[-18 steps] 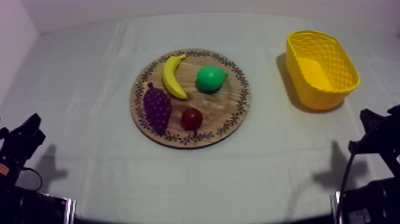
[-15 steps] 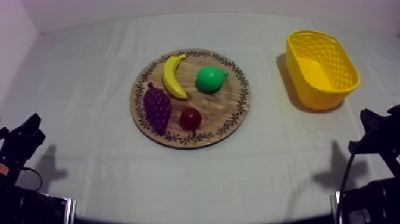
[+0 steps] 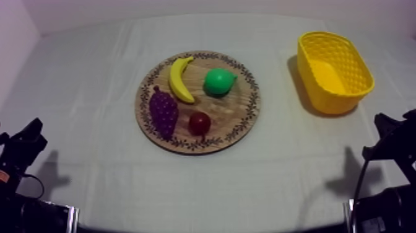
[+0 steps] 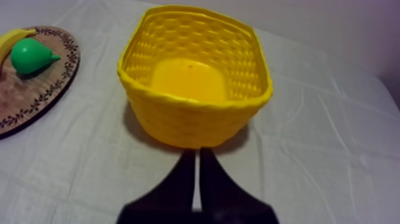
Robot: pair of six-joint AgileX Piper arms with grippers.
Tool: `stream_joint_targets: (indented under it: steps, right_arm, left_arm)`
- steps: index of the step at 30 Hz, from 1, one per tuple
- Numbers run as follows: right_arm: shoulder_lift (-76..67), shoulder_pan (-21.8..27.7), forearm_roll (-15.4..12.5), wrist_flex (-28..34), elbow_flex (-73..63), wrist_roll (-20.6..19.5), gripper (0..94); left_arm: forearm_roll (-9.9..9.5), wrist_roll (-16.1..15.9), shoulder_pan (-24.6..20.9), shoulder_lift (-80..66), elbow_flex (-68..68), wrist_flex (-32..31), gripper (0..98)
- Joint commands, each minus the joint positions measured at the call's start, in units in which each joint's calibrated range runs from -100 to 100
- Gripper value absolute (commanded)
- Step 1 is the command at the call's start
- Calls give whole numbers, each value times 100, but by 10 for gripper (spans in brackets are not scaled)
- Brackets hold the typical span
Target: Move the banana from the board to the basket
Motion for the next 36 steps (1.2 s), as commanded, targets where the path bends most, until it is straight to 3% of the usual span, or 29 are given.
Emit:
stream_joint_targets:
  steps: [1,12,17,20,25,30,33,36]
  right_arm:
    - [-1,2,1,-3,2,2,5]
    - [-1,2,1,-3,2,2,5]
    - [-1,0,1,-3,2,-430,5]
    - [-1,-89,-4,-72,2,-452,5]
    - [339,-188,-382,-283,-30,101,5]
    - [1792,-187,-778,-467,-947,556,5]
    - [2901,-271,-696,-237,-2045,387,5]
    - [3960,-575,-305,58,-3223,-135,5]
  left_arm:
    - [-2,-1,0,-3,3,0,1]
    - [-2,-1,0,-3,3,0,1]
    - [-2,-1,0,-3,3,0,1]
    - [-2,-1,0,-3,3,0,1]
    - [-2,-1,0,-3,3,0,1]
    - [-2,-1,0,-3,3,0,1]
    - [-2,-1,0,-3,3,0,1]
    - [-2,-1,0,-3,3,0,1]
